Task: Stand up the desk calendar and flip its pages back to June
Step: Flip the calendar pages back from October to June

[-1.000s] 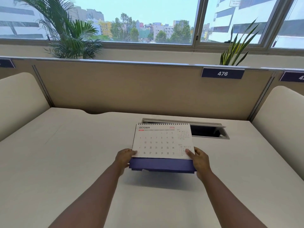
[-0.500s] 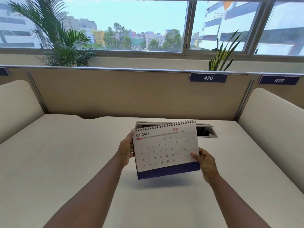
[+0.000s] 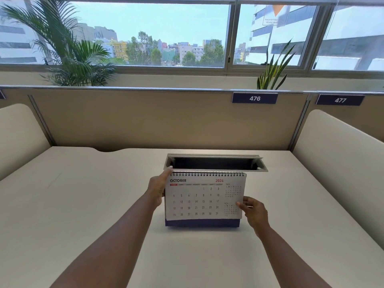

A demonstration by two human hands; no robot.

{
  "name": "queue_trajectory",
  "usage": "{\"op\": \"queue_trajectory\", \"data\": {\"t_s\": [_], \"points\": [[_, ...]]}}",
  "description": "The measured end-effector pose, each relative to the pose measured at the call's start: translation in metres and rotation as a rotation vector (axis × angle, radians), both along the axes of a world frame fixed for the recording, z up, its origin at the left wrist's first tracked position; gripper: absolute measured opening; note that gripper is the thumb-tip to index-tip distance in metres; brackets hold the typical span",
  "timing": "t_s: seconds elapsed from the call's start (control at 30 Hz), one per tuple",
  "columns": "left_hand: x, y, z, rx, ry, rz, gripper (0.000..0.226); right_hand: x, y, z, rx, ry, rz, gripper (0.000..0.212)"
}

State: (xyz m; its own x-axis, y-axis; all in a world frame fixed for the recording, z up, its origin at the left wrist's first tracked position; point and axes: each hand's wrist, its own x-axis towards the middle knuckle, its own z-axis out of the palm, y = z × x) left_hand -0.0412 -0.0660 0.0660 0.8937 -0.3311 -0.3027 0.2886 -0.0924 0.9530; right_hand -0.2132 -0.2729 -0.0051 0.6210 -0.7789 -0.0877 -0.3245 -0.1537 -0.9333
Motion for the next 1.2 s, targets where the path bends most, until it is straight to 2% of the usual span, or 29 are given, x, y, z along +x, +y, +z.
{"op": "queue_trajectory", "data": {"t_s": [0.43,0.5,0.73,1.03,1.1,1.17,1.2], "points": [[0.005,-0.002,0.008,-0.015,0.104,-0.037,0.022,0.004,0.007,0.017,0.015,0.212,-0.174,0.032],[0.007,-0.001,0.008,0.017,0.111,-0.072,0.023,0.002,0.009,0.019,0.004,0.211,-0.160,0.025],[0.011,0.004,0.010,0.118,0.143,-0.151,0.027,-0.003,0.011,0.029,-0.035,0.240,-0.111,0.036],[0.013,0.005,0.010,0.174,0.143,-0.198,0.029,-0.012,0.012,0.032,-0.121,0.320,-0.113,0.022],[0.014,0.006,0.009,0.184,0.143,-0.212,0.031,-0.013,0.008,0.036,-0.048,0.319,-0.017,0.024],[0.014,0.007,0.008,0.185,0.135,-0.223,0.032,-0.017,0.005,0.040,0.181,0.259,0.175,0.029],[0.015,0.008,0.007,0.184,0.129,-0.230,0.033,-0.020,0.004,0.043,0.296,0.230,0.268,0.038]]}}
